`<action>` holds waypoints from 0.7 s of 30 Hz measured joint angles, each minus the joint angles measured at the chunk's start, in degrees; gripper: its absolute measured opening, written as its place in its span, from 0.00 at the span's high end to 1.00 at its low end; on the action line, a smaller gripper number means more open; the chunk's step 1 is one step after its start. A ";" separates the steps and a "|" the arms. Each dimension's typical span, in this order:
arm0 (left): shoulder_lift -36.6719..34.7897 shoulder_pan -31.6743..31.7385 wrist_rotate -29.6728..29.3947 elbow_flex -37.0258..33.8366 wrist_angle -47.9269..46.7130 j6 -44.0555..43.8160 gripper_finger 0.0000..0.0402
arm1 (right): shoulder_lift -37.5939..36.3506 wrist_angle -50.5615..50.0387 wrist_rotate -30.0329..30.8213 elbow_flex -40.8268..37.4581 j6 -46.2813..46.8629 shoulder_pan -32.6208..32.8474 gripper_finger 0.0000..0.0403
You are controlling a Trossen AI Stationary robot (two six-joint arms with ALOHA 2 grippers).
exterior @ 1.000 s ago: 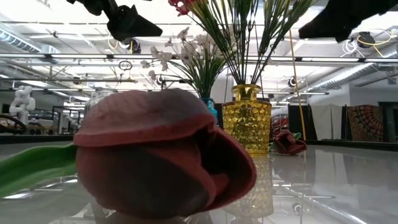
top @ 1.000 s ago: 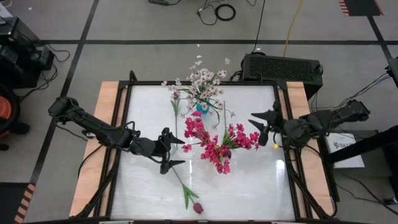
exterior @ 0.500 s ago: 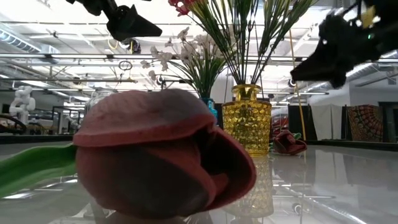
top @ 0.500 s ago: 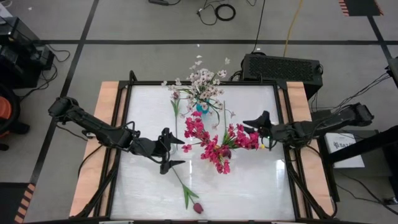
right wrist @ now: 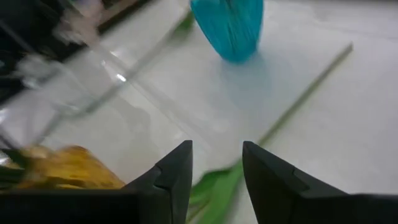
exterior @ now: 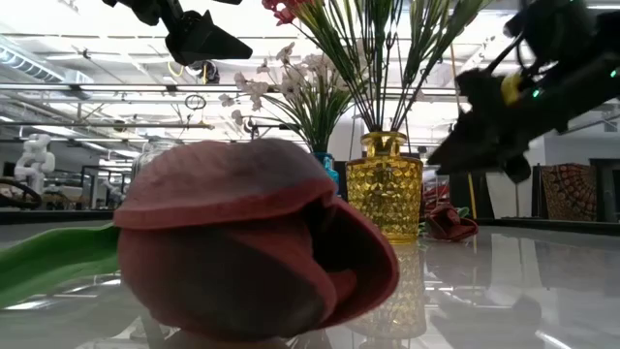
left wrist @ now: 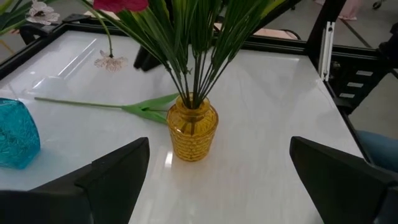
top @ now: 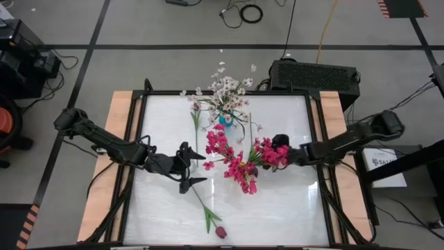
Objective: Sort flowers into vase by color
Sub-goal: Put the right red flower into the transparent vase
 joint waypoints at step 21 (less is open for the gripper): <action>0.00 -0.07 0.02 0.00 -0.40 0.37 0.02 | 26.29 -1.33 2.67 10.28 6.75 0.09 0.58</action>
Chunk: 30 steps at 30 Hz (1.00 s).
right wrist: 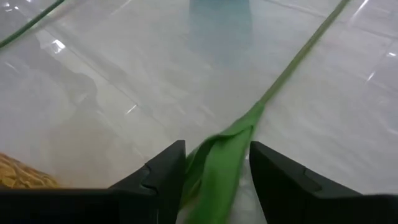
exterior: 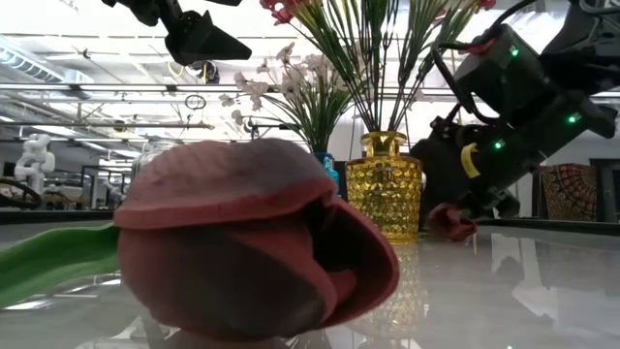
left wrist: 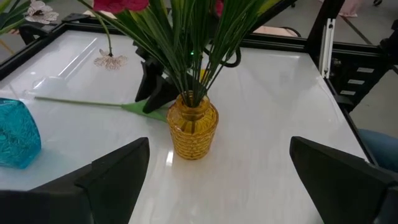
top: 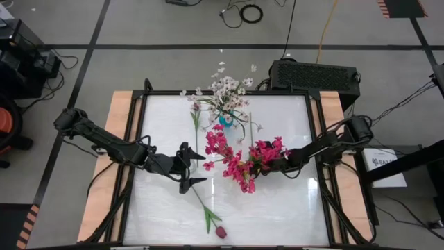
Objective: Sort flowers into vase by color
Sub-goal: Put the right red flower into the transparent vase
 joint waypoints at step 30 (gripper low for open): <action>0.00 0.00 0.02 0.00 -0.10 -0.17 0.02 | -10.87 -12.68 -3.29 -0.04 -2.14 0.55 0.99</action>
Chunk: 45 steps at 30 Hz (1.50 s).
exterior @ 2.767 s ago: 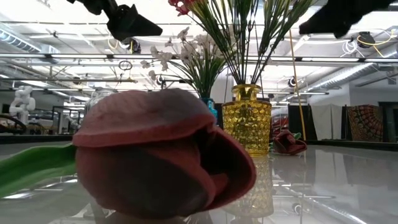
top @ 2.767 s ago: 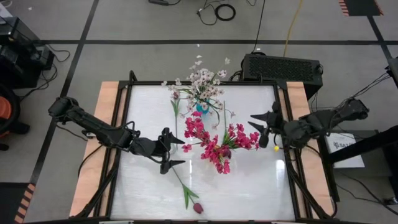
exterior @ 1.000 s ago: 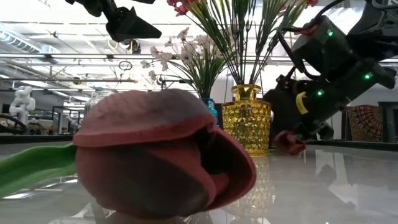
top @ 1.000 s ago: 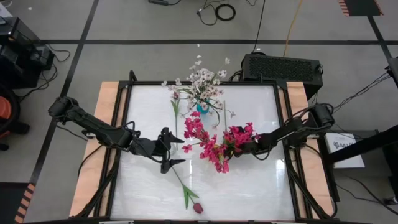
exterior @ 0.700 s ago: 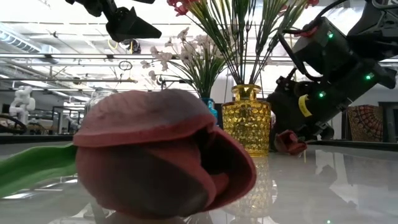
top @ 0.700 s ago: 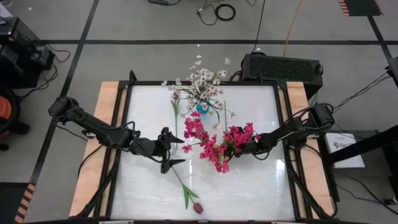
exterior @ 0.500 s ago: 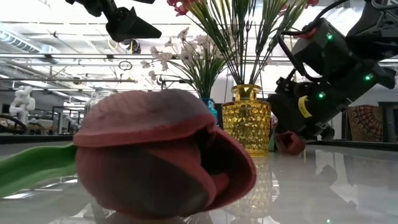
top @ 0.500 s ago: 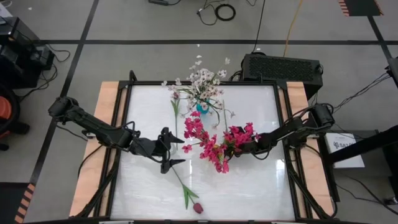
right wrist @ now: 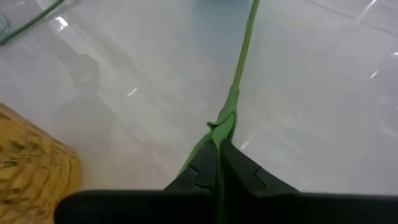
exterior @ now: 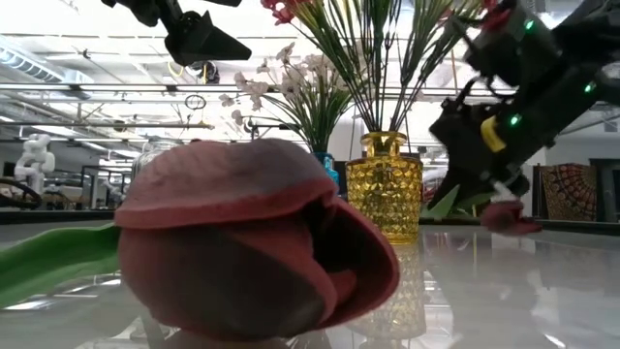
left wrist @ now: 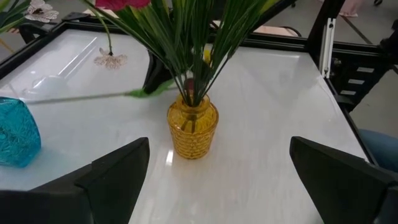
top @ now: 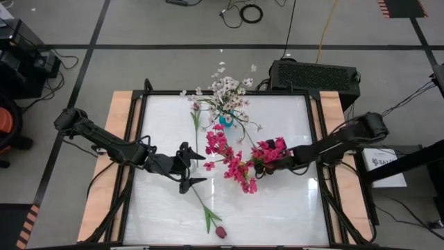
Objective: Sort flowers into vase by color
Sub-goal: Put the right red flower into the transparent vase
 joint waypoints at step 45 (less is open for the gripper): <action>-5.52 -3.56 -9.46 16.33 -8.10 15.48 0.02 | -27.94 -48.79 -14.66 51.15 -25.18 5.48 1.00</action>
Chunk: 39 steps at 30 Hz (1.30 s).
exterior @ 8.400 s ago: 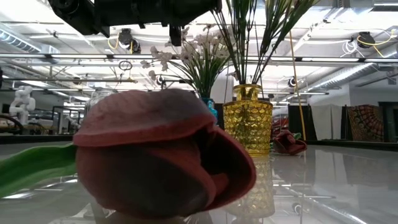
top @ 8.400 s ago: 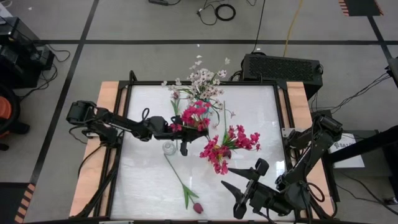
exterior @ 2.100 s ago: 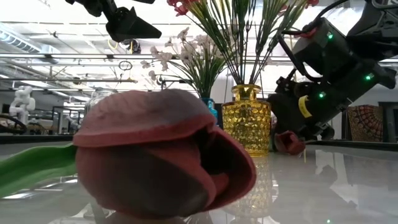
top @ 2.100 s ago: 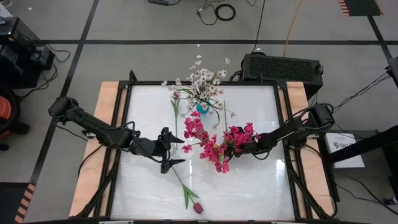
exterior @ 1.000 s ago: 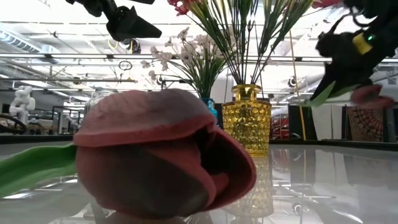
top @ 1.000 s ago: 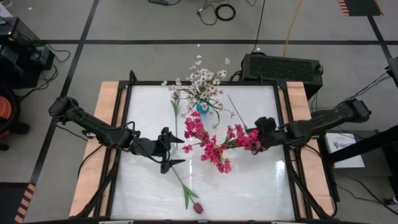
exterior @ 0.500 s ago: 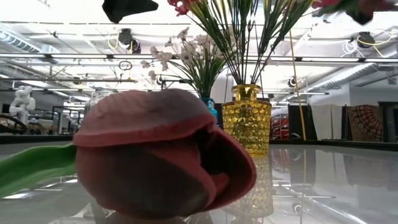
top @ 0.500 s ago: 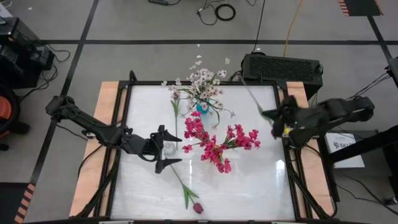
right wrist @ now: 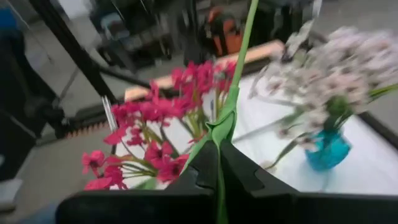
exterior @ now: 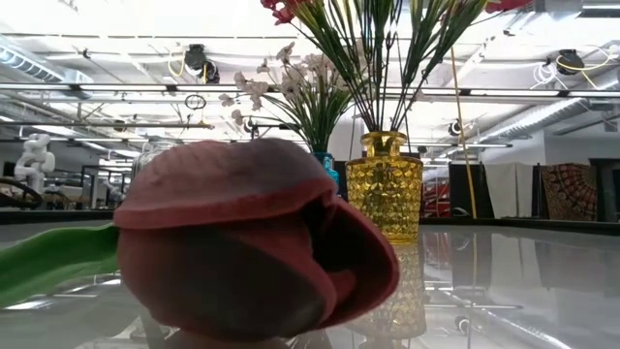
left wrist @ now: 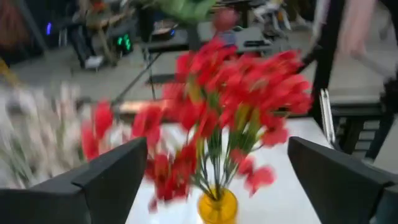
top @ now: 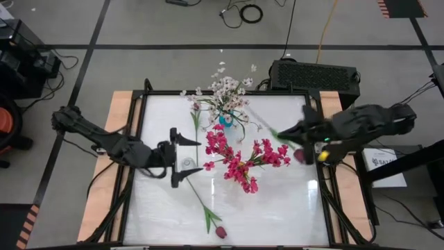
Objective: Sort flowers into vase by color
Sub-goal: Put the right red flower into the transparent vase
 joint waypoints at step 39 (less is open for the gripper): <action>34.65 -6.28 -40.97 41.84 -9.38 73.06 0.40 | 31.40 -3.15 -5.34 29.27 1.79 4.05 1.00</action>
